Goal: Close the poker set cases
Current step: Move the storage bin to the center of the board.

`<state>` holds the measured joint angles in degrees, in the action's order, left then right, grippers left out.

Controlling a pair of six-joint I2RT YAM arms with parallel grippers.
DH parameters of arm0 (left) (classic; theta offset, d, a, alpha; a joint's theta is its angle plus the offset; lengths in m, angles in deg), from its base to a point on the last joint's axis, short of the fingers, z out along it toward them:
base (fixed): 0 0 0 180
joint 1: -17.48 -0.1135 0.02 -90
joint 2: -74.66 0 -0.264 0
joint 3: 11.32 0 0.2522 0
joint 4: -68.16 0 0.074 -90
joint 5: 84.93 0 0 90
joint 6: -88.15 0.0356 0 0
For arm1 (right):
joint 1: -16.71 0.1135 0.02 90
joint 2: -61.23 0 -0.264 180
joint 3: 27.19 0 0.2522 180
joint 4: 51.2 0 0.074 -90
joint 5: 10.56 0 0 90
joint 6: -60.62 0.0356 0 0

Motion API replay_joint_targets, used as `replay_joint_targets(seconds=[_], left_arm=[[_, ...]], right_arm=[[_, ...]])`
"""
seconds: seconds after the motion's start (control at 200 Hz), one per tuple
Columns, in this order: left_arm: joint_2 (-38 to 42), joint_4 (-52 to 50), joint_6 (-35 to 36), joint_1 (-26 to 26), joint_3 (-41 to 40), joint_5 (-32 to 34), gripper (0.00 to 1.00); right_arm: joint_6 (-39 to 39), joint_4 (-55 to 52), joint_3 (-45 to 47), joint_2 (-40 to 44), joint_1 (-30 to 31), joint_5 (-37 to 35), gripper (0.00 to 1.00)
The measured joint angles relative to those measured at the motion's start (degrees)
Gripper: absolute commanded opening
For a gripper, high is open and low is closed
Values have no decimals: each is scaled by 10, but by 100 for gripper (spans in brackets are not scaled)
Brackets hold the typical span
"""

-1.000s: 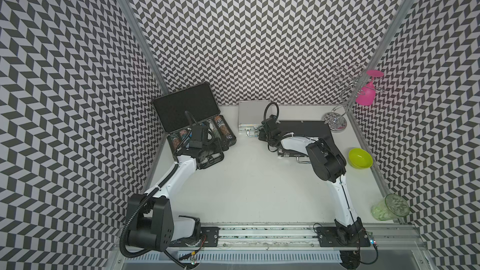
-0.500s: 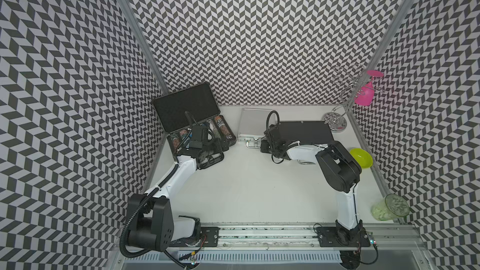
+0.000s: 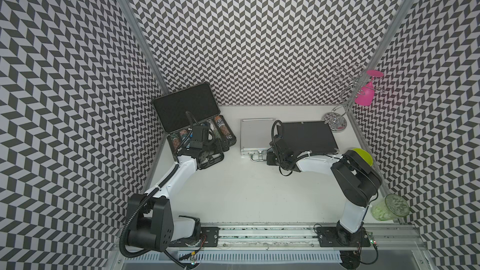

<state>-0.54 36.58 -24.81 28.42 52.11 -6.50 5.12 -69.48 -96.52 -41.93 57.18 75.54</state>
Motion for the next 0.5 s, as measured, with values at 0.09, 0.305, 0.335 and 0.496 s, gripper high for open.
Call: replay_joint_targets(seconds=[0.09,0.305,0.335,0.496], left_arm=[[-1,-2,6,30,0,15,95],[-24,-5,8,85,4,34,95],[-28,-7,8,89,8,36,95],[-36,-7,9,113,23,50,95]], right_arm=[[2,0,36,32,12,8,7],[11,0,110,98,38,30,7],[12,0,116,103,40,32,7],[17,12,146,124,58,36,10]])
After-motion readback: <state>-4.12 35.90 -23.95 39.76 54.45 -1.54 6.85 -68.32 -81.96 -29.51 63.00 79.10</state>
